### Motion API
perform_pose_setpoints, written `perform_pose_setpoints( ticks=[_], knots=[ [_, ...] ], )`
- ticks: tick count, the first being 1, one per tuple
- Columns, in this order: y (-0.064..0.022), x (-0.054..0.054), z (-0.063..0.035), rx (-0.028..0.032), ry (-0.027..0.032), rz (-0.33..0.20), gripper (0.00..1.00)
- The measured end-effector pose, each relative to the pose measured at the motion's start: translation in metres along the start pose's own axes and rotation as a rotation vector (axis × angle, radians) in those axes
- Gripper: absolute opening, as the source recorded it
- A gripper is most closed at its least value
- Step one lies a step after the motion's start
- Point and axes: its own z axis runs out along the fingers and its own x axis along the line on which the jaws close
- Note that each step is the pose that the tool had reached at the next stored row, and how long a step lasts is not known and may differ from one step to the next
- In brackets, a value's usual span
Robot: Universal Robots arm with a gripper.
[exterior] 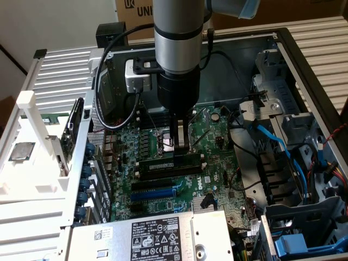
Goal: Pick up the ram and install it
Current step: 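Insert the ram into the slot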
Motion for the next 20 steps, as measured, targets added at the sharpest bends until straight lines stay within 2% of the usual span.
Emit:
perform_pose_setpoints(
  ticks=[8, 20],
  knots=[
    [0.0001, -0.0001, 0.0, -0.0001, 0.0, 0.001, 0.12],
    [0.0, 0.0007, 0.0005, 0.0002, -0.0055, 0.009, 0.12]
  ],
)
